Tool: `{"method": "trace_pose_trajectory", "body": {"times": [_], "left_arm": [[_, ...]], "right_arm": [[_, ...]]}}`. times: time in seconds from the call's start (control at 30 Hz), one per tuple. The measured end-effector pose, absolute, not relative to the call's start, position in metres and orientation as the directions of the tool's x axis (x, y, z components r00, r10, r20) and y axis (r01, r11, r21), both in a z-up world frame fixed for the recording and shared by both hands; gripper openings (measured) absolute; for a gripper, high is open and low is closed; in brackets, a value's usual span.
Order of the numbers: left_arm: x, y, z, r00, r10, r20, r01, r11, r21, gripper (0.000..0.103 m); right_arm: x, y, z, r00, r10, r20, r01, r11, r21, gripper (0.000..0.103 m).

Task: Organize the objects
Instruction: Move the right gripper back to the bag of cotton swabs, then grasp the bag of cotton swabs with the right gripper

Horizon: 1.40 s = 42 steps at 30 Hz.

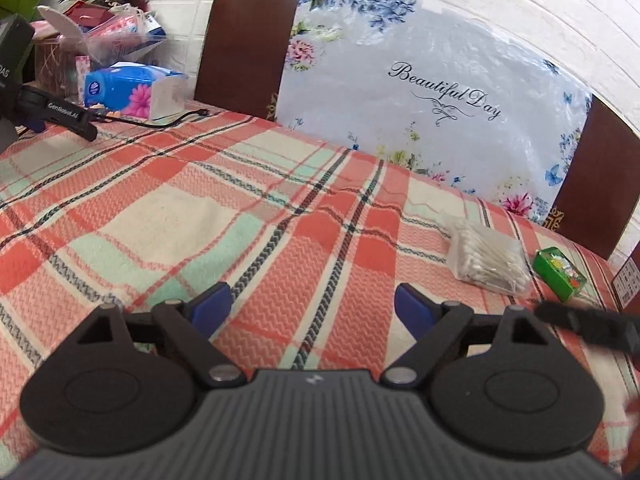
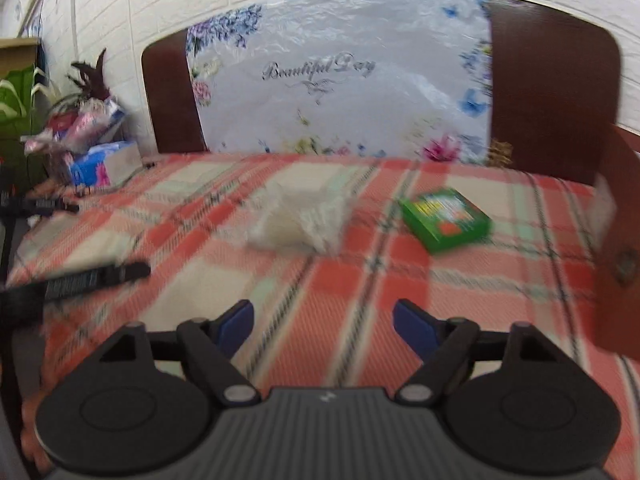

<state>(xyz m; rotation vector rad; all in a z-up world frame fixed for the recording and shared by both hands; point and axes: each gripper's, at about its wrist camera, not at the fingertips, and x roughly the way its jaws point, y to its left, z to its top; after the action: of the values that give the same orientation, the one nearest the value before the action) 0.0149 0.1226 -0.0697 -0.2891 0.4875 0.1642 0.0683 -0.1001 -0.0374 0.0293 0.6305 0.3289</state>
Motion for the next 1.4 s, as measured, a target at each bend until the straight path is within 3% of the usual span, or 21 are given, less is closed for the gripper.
{"method": "trace_pose_trajectory", "body": {"times": [0.17, 0.23, 0.27, 0.33, 0.4, 0.6, 0.77, 0.9, 0.97, 1.0, 1.03, 1.2, 1.3, 1.4], "left_arm": [[0.019, 0.123, -0.074, 0.886, 0.066, -0.458, -0.197, 0.949, -0.245, 0.086], [0.020, 0.123, -0.074, 0.890, 0.061, -0.452, -0.190, 0.950, -0.248, 0.086], [0.020, 0.123, -0.074, 0.889, 0.062, -0.453, -0.192, 0.949, -0.248, 0.086], [0.020, 0.123, -0.074, 0.889, 0.060, -0.454, -0.194, 0.947, -0.256, 0.086], [0.021, 0.123, -0.074, 0.889, 0.059, -0.455, -0.195, 0.946, -0.259, 0.086], [0.023, 0.126, -0.075, 0.887, 0.045, -0.459, -0.193, 0.940, -0.281, 0.086], [0.024, 0.126, -0.075, 0.884, 0.032, -0.467, -0.182, 0.943, -0.280, 0.087], [0.027, 0.108, -0.071, 0.852, 0.057, -0.521, -0.169, 0.971, -0.170, 0.087], [0.022, 0.090, -0.065, 0.833, -0.005, -0.554, -0.135, 0.968, -0.213, 0.087], [0.015, 0.077, -0.061, 0.828, -0.100, -0.552, -0.079, 0.953, -0.291, 0.087], [0.009, 0.060, -0.056, 0.817, -0.192, -0.544, -0.009, 0.939, -0.344, 0.087], [-0.022, -0.050, -0.028, 0.630, -0.540, -0.558, 0.373, 0.841, -0.393, 0.087], [-0.033, -0.095, -0.022, 0.527, -0.610, -0.591, 0.476, 0.788, -0.389, 0.088], [-0.035, -0.121, -0.033, 0.420, -0.624, -0.659, 0.518, 0.761, -0.391, 0.088]], "right_arm": [[0.147, -0.082, -0.047, 0.717, 0.316, -0.621, -0.230, 0.949, 0.218, 0.091], [0.165, -0.076, -0.056, 0.696, 0.323, -0.641, -0.221, 0.946, 0.236, 0.085], [0.164, -0.072, -0.057, 0.710, 0.315, -0.629, -0.228, 0.949, 0.218, 0.078], [0.158, -0.068, -0.056, 0.700, 0.340, -0.628, -0.256, 0.940, 0.224, 0.042], [0.146, -0.066, -0.055, 0.682, 0.372, -0.630, -0.286, 0.928, 0.238, 0.027], [0.080, -0.105, -0.051, 0.662, 0.398, -0.635, -0.289, 0.917, 0.273, 0.025], [-0.001, -0.196, -0.046, 0.656, 0.376, -0.654, -0.198, 0.922, 0.331, 0.025], [-0.071, -0.267, -0.041, 0.711, 0.259, -0.654, -0.087, 0.955, 0.284, 0.030], [-0.102, -0.290, -0.039, 0.739, 0.187, -0.648, -0.034, 0.970, 0.240, 0.047], [-0.114, -0.300, -0.039, 0.752, 0.157, -0.641, -0.006, 0.973, 0.232, 0.070], [-0.126, -0.308, -0.039, 0.770, 0.120, -0.626, 0.030, 0.974, 0.223, 0.082], [-0.157, -0.312, -0.039, 0.808, 0.079, -0.584, 0.019, 0.987, 0.159, 0.082], [-0.163, -0.298, -0.037, 0.834, 0.061, -0.548, -0.047, 0.998, 0.040, 0.090], [-0.164, -0.290, -0.044, 0.831, 0.041, -0.555, -0.066, 0.997, -0.026, 0.091]]}}
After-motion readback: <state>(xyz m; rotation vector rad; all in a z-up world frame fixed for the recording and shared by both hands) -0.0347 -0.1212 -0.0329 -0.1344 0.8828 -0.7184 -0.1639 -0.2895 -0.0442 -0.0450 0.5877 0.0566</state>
